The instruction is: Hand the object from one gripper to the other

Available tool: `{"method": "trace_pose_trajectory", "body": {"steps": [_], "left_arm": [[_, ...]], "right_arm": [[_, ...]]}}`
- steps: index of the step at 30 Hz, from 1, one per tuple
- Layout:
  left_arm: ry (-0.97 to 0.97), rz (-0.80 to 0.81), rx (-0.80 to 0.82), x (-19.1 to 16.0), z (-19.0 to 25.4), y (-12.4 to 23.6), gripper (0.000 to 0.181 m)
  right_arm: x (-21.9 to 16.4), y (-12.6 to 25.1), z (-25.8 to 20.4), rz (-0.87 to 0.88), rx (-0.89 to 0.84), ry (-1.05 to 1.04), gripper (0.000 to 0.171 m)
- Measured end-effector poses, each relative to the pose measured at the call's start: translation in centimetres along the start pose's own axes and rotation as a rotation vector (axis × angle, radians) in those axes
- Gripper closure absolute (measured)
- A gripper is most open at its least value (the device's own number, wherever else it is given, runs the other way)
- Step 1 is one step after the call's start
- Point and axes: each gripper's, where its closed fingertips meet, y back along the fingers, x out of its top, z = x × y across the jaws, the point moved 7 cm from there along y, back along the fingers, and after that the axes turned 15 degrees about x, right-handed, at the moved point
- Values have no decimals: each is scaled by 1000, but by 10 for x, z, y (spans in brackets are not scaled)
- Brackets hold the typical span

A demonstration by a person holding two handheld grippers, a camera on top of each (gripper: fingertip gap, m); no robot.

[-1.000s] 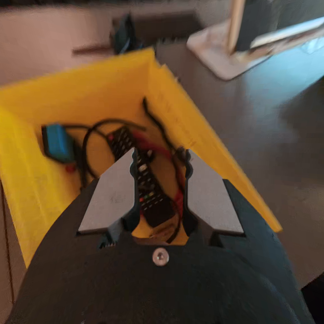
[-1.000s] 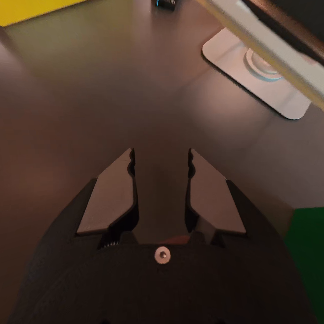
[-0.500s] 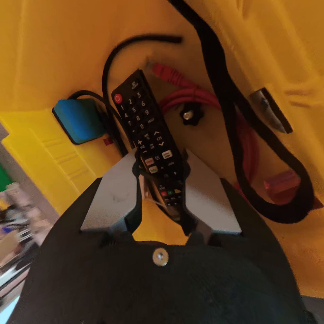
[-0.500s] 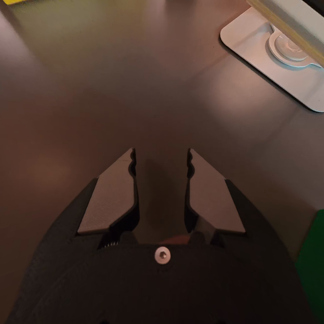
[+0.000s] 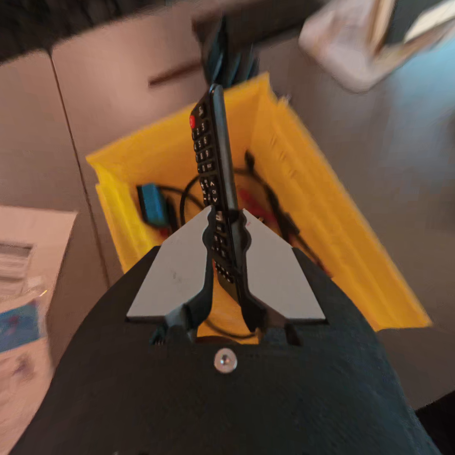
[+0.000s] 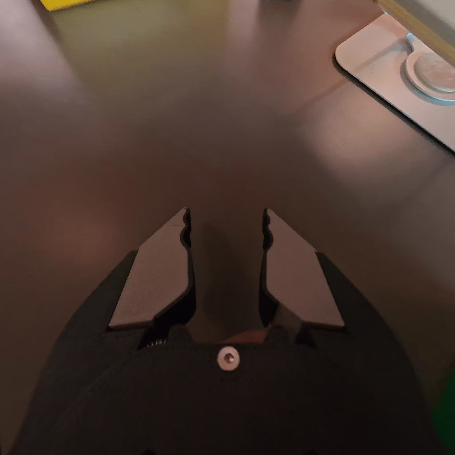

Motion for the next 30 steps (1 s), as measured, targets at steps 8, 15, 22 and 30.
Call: {"method": "trace_pose_trajectory", "body": {"steps": [8,15,22,30], "left_arm": [[208,618,-597,61,84,77,166],[90,567,-1163,61,280,86,165],[103,403,-1303,48,358,21,166],[203,311,-1085,40,338,-28,136]], "right_arm": [[26,1,-4,151,152,-19,110],[108,51,-36,541,491,46,111],[93,52,-6,702,711,-153,145],[63,47,31,378,-86,216,149]]}}
